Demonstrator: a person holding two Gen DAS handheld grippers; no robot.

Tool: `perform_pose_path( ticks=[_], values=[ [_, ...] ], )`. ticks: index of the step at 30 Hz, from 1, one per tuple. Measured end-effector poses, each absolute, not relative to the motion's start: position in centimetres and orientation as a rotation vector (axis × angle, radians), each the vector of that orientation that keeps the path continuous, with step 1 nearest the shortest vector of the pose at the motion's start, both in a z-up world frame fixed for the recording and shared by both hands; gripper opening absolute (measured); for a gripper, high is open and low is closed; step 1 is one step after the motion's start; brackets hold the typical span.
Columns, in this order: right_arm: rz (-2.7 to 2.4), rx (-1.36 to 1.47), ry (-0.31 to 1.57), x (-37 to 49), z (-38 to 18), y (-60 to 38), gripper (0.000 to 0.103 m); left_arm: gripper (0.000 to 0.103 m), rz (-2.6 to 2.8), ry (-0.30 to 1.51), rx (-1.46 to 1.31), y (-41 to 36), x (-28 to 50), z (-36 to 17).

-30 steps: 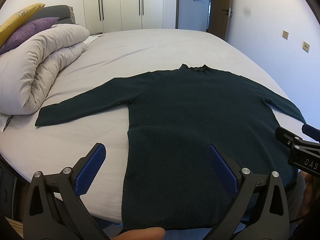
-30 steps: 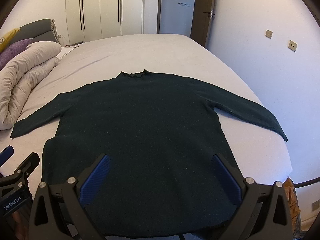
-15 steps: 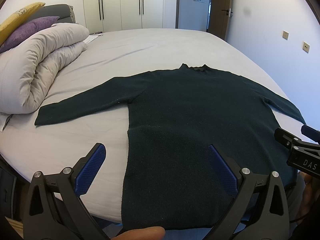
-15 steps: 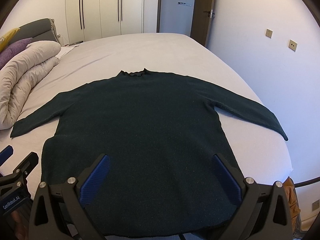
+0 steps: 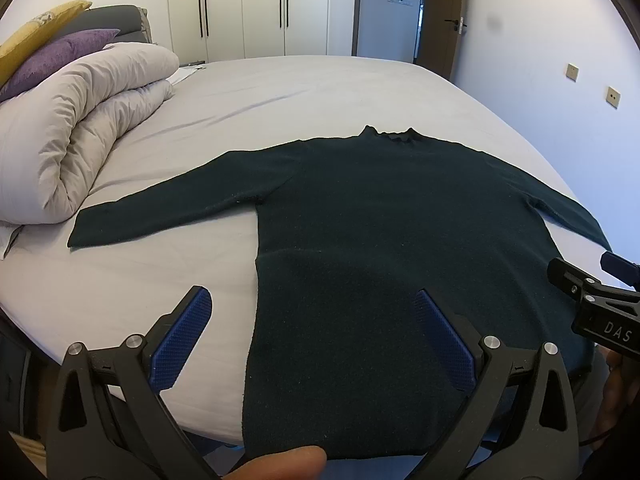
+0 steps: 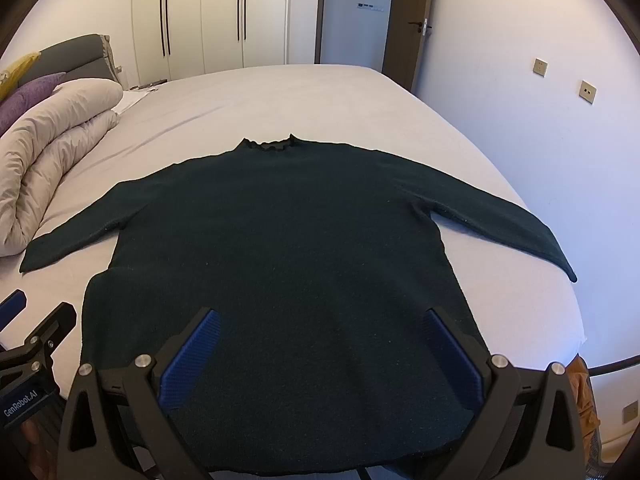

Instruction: Fold small clothes

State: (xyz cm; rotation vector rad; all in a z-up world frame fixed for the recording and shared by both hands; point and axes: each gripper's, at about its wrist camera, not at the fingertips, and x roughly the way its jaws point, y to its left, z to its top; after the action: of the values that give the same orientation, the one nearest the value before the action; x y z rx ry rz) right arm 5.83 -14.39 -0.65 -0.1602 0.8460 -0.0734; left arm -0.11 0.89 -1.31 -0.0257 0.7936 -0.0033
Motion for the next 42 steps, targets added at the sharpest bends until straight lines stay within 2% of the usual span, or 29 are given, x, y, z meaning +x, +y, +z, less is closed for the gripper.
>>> perform_pose_path(
  ticks=[12,19,29,37,42],
  values=[
    [-0.073,-0.17,0.859,6.0,-1.1,-14.2,0.103,0.103,-0.004,0.81,-0.075,2.3,0.3,-2.2],
    [-0.072,-0.181,0.871,6.3,-1.3,-13.9,0.103,0.103,-0.025,0.844,-0.246,6.7,1.2,-3.6],
    [-0.058,-0.221,0.901,7.6,-2.4,-12.3,0.103,0.103,-0.083,0.775,-0.706,21.2,3.3,-5.7],
    [-0.047,-0.235,0.965,9.5,-4.2,-11.0,0.103,0.103,0.126,0.539,-1.296,37.3,3.6,-10.7],
    [-0.037,-0.263,0.991,10.3,-5.3,-10.0,0.103,0.102,0.231,0.472,-1.5,43.3,5.1,-13.9]
  ],
)
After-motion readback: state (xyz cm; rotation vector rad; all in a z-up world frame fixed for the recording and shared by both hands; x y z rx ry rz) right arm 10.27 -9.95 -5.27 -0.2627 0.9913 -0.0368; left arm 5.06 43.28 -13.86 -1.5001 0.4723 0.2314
